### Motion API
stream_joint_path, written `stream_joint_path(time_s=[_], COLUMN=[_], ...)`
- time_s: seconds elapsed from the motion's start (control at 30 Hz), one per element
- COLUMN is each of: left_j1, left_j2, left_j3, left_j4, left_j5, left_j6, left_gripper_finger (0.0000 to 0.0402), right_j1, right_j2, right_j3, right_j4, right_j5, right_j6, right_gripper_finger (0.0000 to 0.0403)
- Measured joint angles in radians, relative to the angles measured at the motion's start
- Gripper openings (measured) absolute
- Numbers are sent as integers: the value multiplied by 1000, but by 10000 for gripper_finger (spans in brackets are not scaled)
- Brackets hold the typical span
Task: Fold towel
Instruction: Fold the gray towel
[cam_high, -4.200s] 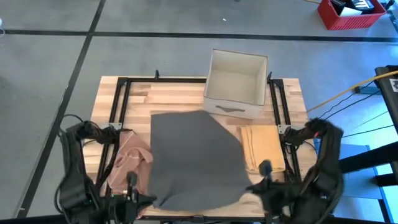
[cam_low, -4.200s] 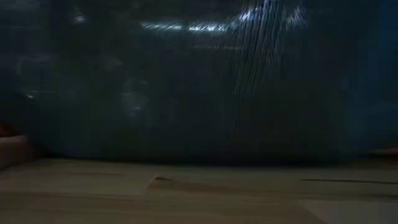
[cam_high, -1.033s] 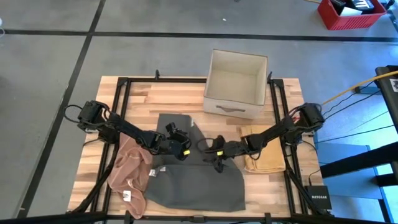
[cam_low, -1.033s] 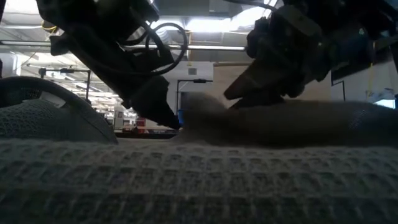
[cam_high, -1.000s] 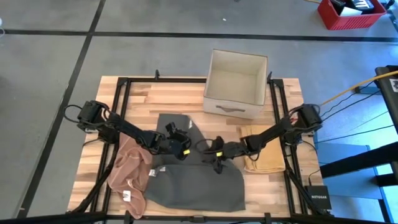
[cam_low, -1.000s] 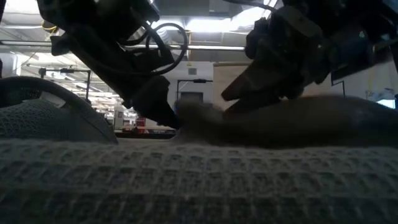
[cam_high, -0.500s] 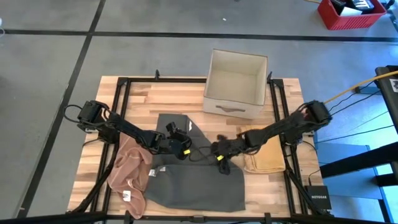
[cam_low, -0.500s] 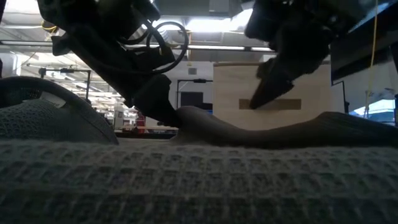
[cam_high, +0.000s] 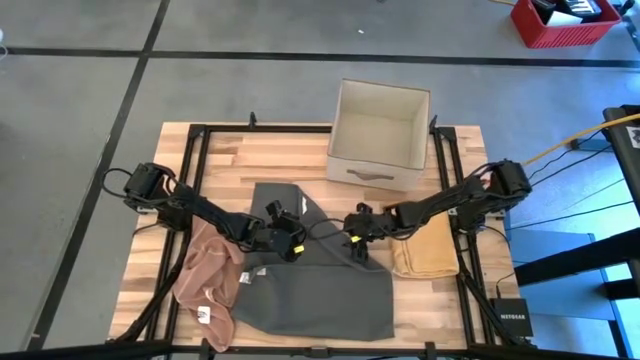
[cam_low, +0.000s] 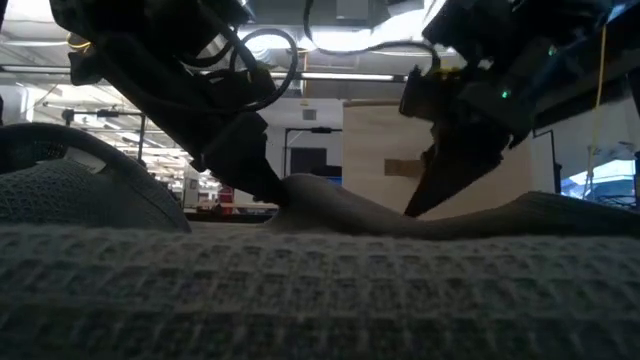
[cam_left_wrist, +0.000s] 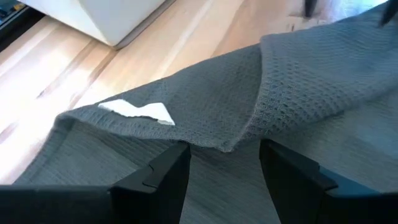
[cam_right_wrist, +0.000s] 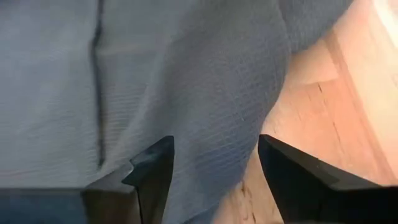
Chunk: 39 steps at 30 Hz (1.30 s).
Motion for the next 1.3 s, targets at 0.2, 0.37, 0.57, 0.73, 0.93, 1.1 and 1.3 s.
stream_joint_path(time_s=[0.2,0.37,0.57,0.73,0.93,1.1,1.3], left_j1=[2,2,2,2,2,2,2], left_j2=[0,0,0,0,0,0,0], left_j3=[0,0,0,0,0,0,0], left_j4=[0,-2,-1,-2,-2,-4,-11], left_j5=[0,0,0,0,0,0,0], left_j6=[-1,-4,-4,-9,-11,-27,-22], left_gripper_finger=[186,186,186,186,186,186,186], right_j1=[2,2,2,2,2,2,-25], right_j2=[93,63,-39,-84,-93,-93,-92], right_j3=[4,23,83,124,145,145,141], right_j4=[71,27,-186,-322,-474,-511,-670], right_j5=[12,41,93,238,420,479,665], right_j6=[-8,-28,-51,-67,-76,-71,-3], right_gripper_finger=[230,149,23,25,38,37,20])
